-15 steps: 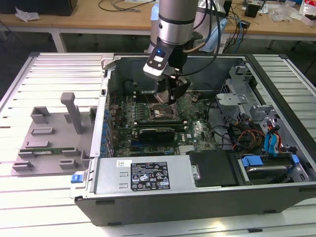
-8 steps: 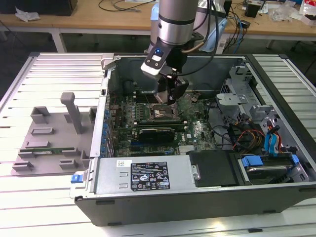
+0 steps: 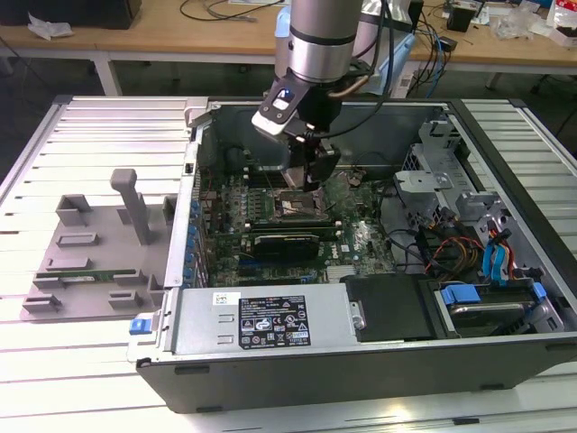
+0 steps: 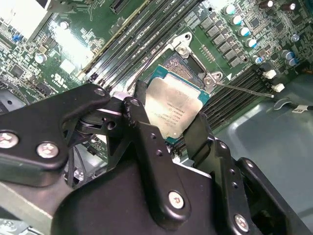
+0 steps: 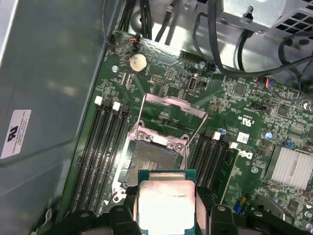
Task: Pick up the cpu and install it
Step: 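Place the cpu into insertion slot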
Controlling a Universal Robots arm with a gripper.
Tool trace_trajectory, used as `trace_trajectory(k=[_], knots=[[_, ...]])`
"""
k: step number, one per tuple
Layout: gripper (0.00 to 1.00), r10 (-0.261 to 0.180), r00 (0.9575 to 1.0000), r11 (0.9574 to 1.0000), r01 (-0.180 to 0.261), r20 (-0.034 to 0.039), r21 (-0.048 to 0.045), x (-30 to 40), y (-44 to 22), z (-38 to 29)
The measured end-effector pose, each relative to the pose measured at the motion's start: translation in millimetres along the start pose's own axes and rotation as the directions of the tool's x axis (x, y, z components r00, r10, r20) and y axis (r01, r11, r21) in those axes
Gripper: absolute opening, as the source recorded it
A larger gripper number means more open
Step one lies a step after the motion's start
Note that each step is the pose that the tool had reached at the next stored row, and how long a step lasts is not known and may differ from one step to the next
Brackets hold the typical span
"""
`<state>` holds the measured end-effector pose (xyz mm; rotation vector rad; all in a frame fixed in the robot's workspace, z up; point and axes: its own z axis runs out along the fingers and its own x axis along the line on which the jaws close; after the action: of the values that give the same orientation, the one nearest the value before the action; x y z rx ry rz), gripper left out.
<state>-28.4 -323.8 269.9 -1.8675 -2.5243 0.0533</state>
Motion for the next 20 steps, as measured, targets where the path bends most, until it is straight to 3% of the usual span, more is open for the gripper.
trace_trajectory(k=[7, 14, 18, 20], knots=[[0.55, 0.064, 0.998, 0.998, -0.064, -0.0017, 0.0013, 0.0, 0.0, 0.2], [0.55, 0.141, 0.9899, 0.9899, -0.141, -0.0036, 0.0031, 0.0, 0.0, 0.3], [0.55, 0.163, 0.9866, 0.9866, -0.163, -0.004, 0.0036, 0.0, 0.0, 0.4], [0.55, 0.187, 0.9823, 0.9823, -0.187, -0.0045, 0.0042, 0.0, 0.0, 0.4]])
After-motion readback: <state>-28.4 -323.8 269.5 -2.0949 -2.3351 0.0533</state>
